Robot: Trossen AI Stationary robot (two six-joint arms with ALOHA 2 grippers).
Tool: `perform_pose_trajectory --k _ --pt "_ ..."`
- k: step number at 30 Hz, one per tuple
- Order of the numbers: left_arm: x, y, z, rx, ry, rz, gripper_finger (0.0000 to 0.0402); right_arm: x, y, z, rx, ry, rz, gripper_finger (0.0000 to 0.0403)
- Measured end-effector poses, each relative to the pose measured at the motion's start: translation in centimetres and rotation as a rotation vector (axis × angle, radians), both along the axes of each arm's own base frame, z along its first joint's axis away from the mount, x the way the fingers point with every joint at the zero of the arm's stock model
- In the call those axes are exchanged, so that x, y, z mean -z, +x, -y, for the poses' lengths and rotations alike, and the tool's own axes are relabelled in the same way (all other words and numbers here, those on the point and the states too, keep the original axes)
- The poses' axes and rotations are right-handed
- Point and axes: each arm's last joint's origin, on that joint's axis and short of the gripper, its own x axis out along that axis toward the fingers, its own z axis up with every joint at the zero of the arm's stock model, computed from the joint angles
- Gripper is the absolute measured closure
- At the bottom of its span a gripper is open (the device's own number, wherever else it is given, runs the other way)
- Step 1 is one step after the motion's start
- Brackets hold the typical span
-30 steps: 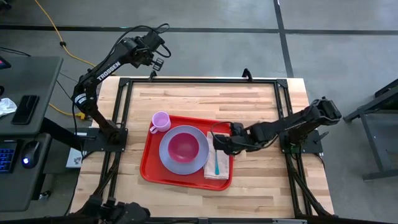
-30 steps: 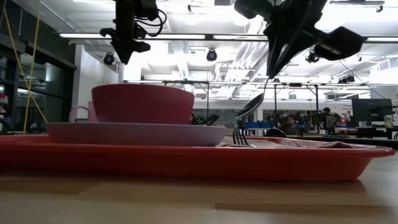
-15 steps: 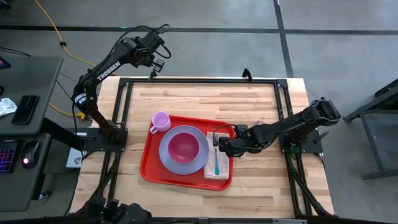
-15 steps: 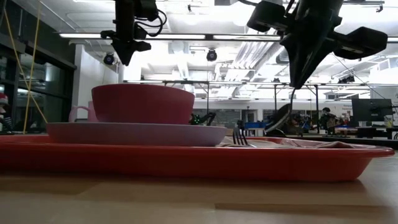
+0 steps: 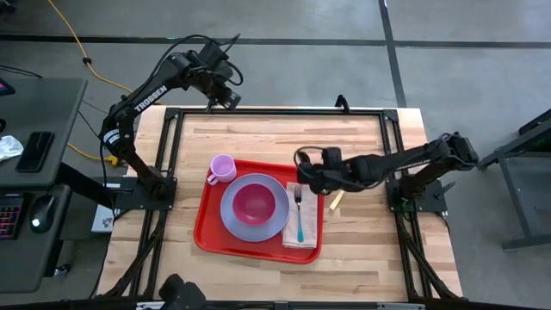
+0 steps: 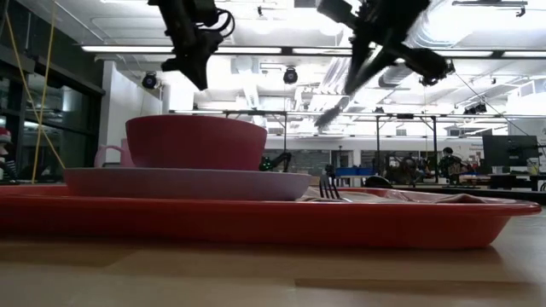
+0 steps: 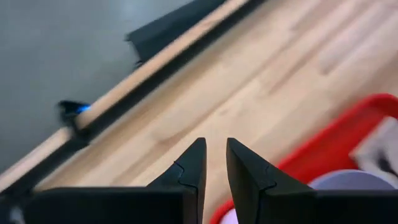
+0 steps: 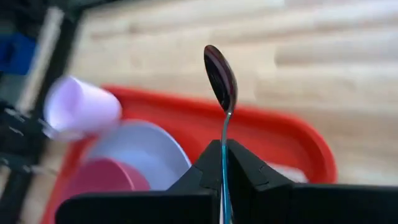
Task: Set up tray
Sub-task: Put the blue spoon on top of the gray napkin to the left of the blue fork
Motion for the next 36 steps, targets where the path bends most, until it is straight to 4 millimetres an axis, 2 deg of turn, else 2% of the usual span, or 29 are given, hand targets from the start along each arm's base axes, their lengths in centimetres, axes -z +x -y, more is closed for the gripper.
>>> perform_pose_trajectory --k 6,12,16,20,25,29,36 --pt "-0.2 1.2 0.8 0.078 0.006 0.046 0.0309 -0.6 1.1 0.9 0.020 -0.125 0.109 0.0403" --pt "-0.2 1.6 1.2 0.124 0.020 0.045 0.0309 1.1 2.0 1.1 0.064 -0.235 0.369 0.0403" --pt "-0.2 1.6 1.2 0.127 0.012 0.053 0.0309 3.0 1.4 1.3 0.118 -0.300 0.599 0.0403" --pt "-0.2 1.5 1.2 0.145 0.008 0.040 0.0309 3.7 0.0 1.1 0.176 -0.374 0.761 0.0403" --pt "-0.1 1.5 1.3 0.147 0.005 0.040 0.0309 3.8 -0.8 -0.3 0.211 -0.413 0.778 0.0403" --pt "-0.2 1.6 1.4 0.163 -0.019 0.065 0.0309 2.9 -0.7 -1.6 0.217 -0.418 0.789 0.0403" --pt "-0.7 2.6 1.9 0.308 -0.114 0.263 0.0309 1.2 -0.2 -3.1 0.207 -0.433 0.801 0.0403"
